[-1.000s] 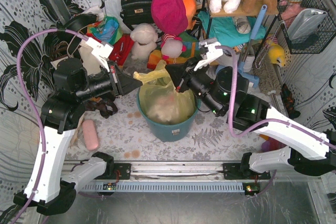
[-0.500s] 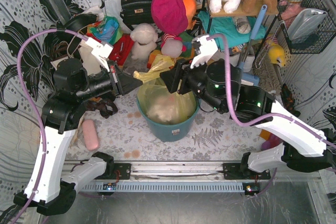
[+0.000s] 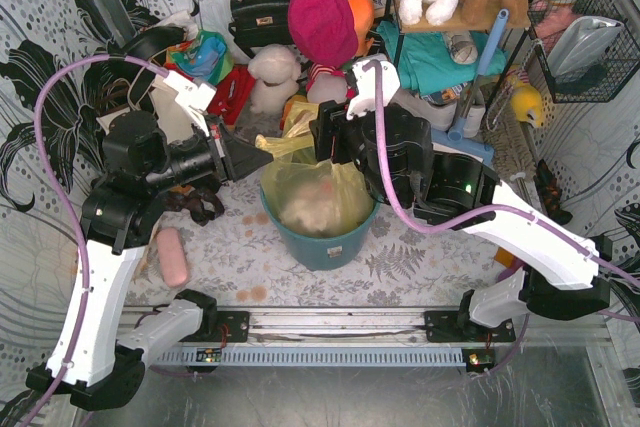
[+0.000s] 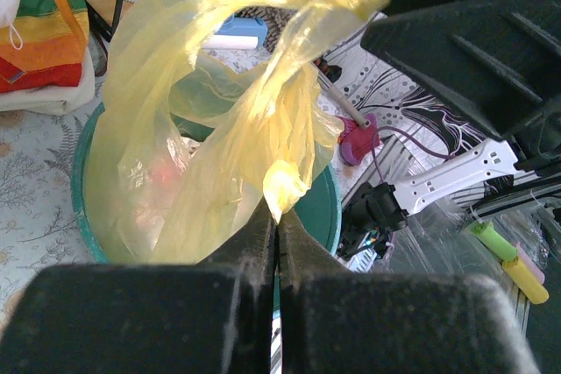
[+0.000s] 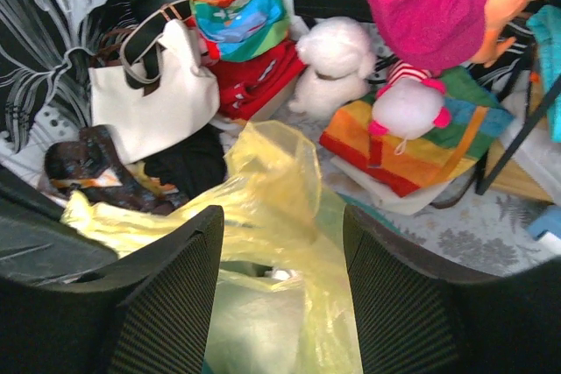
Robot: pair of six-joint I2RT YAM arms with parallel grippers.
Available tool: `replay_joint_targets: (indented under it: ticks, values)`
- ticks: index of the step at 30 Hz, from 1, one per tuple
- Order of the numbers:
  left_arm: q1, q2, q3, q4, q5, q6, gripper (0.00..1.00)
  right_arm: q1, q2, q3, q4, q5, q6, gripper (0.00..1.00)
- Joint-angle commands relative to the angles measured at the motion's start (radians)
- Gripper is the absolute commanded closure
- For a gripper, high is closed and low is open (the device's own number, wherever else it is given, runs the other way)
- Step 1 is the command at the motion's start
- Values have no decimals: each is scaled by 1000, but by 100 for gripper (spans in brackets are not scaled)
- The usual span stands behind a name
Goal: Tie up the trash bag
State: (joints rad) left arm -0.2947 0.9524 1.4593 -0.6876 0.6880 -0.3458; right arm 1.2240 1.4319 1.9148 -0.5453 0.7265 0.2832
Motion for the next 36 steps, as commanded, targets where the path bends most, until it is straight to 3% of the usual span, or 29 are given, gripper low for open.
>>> replay_joint_targets:
  ticks: [1, 6, 12, 18, 21, 36]
  values:
    - [-5, -13, -8, 52, 13, -7, 96, -35, -2, 28, 41, 48, -76, 44]
    - [-4, -14, -11, 55, 15, -9, 96, -110, -16, 9, 60, -132, -59, 53]
    - [-4, -10, -11, 60, 18, -11, 96, -202, -15, 13, 23, -372, 32, 57]
    - [-4, -9, -7, 60, 25, -11, 96, -205, -18, 43, -56, -492, 37, 43]
    - [-4, -7, -8, 60, 27, -12, 96, -205, -4, 78, -117, -500, 24, 42]
    - [-4, -10, -5, 59, 27, -11, 96, -205, -2, 105, -101, -374, -39, 68]
